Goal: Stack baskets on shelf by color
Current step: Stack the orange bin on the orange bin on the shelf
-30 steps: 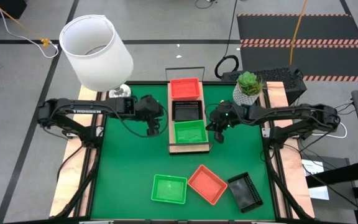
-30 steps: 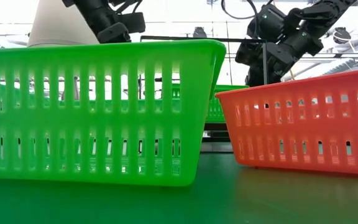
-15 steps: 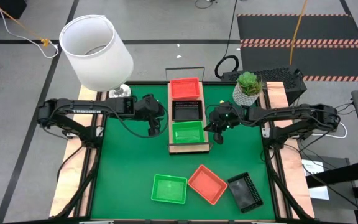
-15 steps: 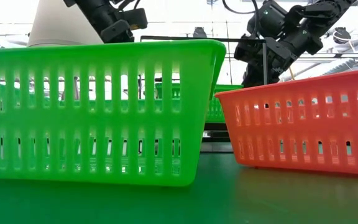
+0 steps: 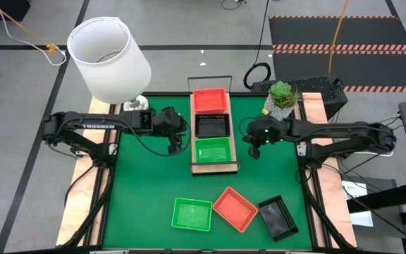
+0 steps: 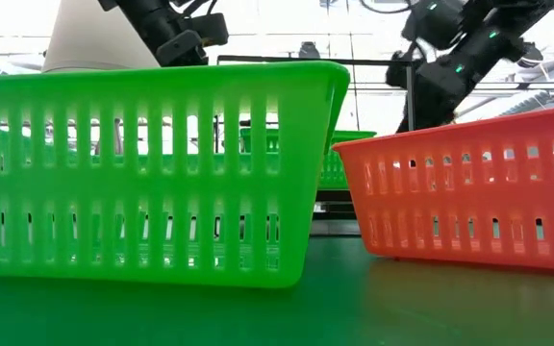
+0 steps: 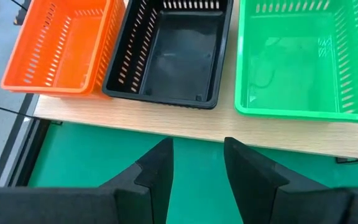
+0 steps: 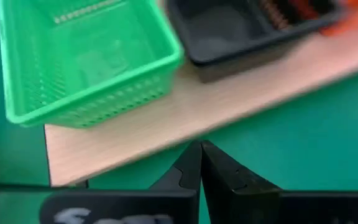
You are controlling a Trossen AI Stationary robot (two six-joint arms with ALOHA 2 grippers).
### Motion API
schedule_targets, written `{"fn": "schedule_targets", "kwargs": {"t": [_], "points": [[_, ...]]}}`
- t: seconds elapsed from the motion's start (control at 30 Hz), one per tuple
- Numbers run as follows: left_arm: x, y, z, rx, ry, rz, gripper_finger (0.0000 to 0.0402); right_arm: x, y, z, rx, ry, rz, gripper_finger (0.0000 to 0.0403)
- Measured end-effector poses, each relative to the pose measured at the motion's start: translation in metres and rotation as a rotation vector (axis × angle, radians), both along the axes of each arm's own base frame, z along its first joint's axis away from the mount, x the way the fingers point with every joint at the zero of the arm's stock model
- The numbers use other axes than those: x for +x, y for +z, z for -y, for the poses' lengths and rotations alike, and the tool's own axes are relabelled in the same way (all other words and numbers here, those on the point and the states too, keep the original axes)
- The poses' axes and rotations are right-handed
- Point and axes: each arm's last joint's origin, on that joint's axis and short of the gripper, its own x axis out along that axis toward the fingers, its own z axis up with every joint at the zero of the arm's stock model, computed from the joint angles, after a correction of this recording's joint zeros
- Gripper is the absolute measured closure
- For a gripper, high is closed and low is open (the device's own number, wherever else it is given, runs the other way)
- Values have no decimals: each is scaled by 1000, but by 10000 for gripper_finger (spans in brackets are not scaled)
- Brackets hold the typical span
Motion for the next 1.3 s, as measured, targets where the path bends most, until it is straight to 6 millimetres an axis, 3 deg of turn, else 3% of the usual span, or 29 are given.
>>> {"fn": "schedule_targets", "kwargs": {"t": [0.27, 0.47, 0.67, 0.97, 1.13, 1.3], "points": [[2, 2, 0, 35, -35, 17, 256, -36, 44, -32, 53, -95, 16, 362], [2, 2, 0, 21, -23, 18, 256, -41, 55, -70, 179, -54, -29, 328], [2, 2, 0, 20, -21, 18, 256, -34, 45, -113, 322, -7, -78, 287], [2, 2, 0, 19, -21, 19, 256, -2, 12, -177, 377, 177, -82, 229], [2, 1, 0, 9, -10, 23, 256, 4, -9, -195, 350, 203, -145, 229], [2, 1, 0, 9, -10, 24, 256, 5, -18, -196, 329, 189, -183, 230]]}}
